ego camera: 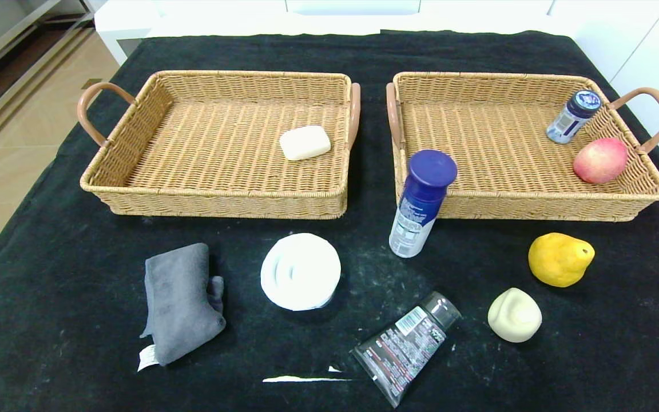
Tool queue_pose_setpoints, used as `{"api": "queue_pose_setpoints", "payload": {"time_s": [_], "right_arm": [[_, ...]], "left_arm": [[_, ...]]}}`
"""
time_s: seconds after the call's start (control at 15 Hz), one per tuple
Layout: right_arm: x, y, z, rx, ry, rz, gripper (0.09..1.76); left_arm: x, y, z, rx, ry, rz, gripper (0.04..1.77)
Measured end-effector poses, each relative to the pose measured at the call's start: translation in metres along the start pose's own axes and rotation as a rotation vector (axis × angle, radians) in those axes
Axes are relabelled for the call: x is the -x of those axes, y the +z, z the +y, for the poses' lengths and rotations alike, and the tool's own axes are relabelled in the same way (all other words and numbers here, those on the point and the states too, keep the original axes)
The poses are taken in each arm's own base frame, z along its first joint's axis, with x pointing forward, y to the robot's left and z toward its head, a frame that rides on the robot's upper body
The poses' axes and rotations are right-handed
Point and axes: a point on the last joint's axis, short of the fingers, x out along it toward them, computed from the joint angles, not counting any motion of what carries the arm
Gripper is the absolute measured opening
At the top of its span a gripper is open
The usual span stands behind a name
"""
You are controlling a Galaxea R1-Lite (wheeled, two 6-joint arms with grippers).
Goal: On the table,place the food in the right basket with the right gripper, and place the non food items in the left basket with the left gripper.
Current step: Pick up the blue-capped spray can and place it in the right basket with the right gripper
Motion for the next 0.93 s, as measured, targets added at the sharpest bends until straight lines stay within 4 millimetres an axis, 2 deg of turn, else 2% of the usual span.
{"api": "queue_pose_setpoints", "payload": {"time_s": [0.13,0.33,0.6,0.93], "right_arm": [[0.003,0.005,0.000,0.004,-0.004,0.019,1.71],[0.011,0.028,-0.001,0.012,-0.009,0.010,1.71],[0.012,0.067,-0.002,0.116,-0.003,-0.011,1.71],[-0.002,0.113,-0.003,0.165,0.058,0.001,1.71]], "left_arm": [[0.001,0.004,0.000,0.000,0.000,-0.010,1.72],[0.009,0.021,0.000,0.000,-0.002,-0.007,1.72],[0.022,0.067,-0.002,-0.006,-0.018,-0.048,1.72],[0.013,0.124,-0.003,-0.015,-0.089,-0.049,1.72]]}}
